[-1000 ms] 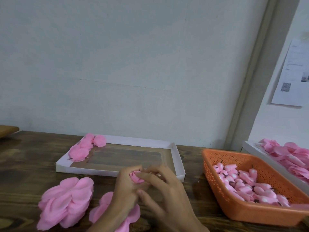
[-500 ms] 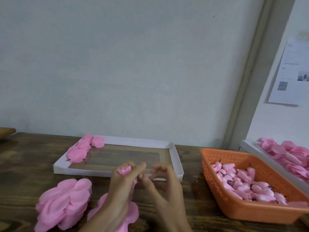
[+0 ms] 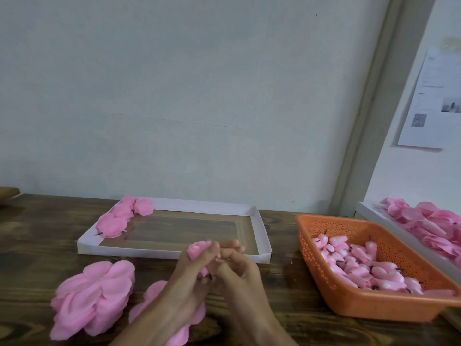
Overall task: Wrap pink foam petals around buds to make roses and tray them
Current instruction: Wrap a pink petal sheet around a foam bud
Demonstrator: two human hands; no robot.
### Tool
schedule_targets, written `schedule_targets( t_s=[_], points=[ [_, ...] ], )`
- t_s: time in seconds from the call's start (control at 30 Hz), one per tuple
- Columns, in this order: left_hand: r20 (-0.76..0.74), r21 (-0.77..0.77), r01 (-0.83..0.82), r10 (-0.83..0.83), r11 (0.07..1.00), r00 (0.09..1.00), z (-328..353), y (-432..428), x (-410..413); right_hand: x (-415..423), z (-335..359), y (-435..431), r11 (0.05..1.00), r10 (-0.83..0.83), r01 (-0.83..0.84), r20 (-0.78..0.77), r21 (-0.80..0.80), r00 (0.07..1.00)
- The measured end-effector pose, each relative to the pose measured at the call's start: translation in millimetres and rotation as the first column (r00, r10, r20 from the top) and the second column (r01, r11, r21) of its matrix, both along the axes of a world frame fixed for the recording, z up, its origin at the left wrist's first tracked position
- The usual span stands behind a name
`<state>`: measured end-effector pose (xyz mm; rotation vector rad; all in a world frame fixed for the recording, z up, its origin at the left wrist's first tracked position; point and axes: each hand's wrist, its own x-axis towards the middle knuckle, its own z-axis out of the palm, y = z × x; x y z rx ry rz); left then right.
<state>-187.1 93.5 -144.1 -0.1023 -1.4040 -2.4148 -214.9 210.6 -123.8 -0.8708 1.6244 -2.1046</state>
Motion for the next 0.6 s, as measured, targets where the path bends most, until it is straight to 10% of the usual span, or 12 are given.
schedule_targets(
  t_s=[0.2,0.6],
  points=[
    [0.029,-0.253,-0.047,0.056,0.966,0.998,21,3,11,-1,6,0,0.981,0.18,-0.161,0.196,-0.107,0.964],
    [-0.06,-0.334,-0.176,0.165,0.926,0.984,37,2,18,-7,-2,-2,0.948,0.272,-0.266,0.011,-0.176,0.962]
  ],
)
